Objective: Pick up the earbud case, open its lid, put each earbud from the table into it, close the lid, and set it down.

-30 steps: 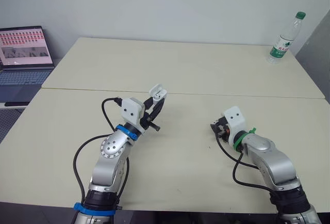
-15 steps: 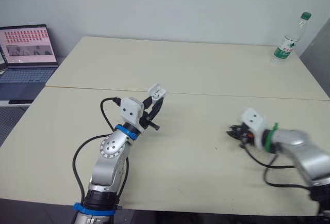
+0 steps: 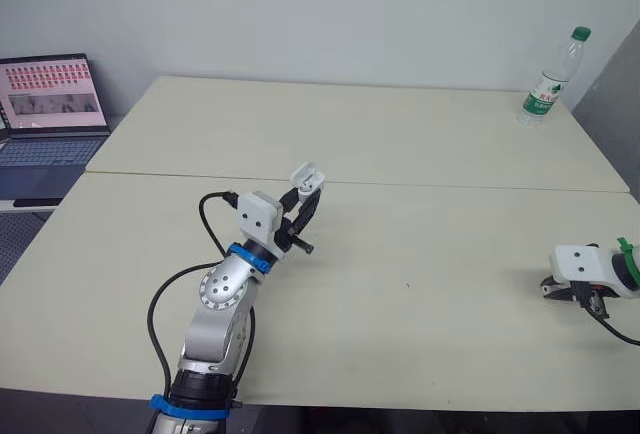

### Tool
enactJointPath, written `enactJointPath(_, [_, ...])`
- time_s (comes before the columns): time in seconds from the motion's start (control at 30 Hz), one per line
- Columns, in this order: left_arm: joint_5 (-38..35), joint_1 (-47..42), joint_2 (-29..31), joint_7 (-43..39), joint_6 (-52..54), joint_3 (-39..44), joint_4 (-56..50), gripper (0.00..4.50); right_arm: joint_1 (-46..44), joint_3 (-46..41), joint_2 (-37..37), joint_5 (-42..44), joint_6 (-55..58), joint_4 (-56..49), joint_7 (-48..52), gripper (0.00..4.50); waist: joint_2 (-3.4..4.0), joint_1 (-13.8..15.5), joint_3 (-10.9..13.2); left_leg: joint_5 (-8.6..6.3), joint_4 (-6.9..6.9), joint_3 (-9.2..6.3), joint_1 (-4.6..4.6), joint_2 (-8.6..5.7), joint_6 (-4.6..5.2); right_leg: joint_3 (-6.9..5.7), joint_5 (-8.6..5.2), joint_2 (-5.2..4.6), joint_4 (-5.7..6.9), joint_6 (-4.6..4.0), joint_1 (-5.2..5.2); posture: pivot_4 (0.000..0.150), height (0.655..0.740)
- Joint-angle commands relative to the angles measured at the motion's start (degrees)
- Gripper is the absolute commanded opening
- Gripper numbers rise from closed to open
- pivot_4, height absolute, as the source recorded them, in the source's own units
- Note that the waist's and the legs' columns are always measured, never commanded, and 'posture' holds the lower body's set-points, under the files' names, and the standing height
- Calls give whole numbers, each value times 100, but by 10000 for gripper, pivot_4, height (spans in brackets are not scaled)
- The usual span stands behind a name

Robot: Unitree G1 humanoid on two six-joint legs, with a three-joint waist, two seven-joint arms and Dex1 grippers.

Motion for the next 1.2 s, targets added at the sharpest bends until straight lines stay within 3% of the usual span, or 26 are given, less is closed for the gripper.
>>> enactJointPath(0.03, [11, 20, 34, 7, -102, 24, -300, 8396, 35, 85, 47, -245, -95, 282, 29, 14607, -1, 12, 0, 0, 0, 0, 6, 0, 0, 0, -2, -2, -3, 3, 8, 1500, 7400])
enactJointPath(0.17, [-4, -3, 60, 9, -74, 51, -300, 8396, 40, 78, 65, -302, -114, 318, 15, 28229, -2, 39, -1, 0, -1, -9, 6, 0, 0, -6, -15, -2, 0, 23, 9, 1500, 7400])
enactJointPath(0.57, [-2, -41, 44, 6, -73, 29, -270, 8396, -113, 126, 97, -571, -52, 327, 5, 28229, -10, 38, -6, 0, -1, -11, 10, 0, 0, -8, 0, -3, 0, -3, 14, 1500, 7400])
enactJointPath(0.67, [6, -34, 29, 19, -69, 15, -282, 8396, -241, 200, 119, -758, -189, 465, -99, 22610, -14, 32, -8, 0, -2, -9, 11, 1, 0, -8, -1, -3, 0, -3, 14, 1500, 7400])
enactJointPath(0.83, [15, -23, 19, 36, -70, 11, -300, 8396, -436, 299, 120, -989, -329, 659, -167, 5411, -25, 25, -13, 0, 3, 2, 15, 2, 0, -2, 4, -7, -2, 4, 15, 1500, 7400])
enactJointPath(1.07, [17, -7, 12, 33, -80, -1, -311, 8396, -567, 207, 294, -769, -161, 494, 62, 4288, -26, 18, -12, 1, 3, 7, 17, 3, 2, -2, 6, -9, -3, 6, 16, 1500, 7400])
enactJointPath(1.2, [0, -5, 18, 4, -88, -2, -300, 8396, -656, -217, 822, 447, 726, -448, 569, 4288, -27, -28, -11, 1, 1, 3, 19, 8, 2, -3, 6, -5, 0, 4, 15, 1500, 7400])
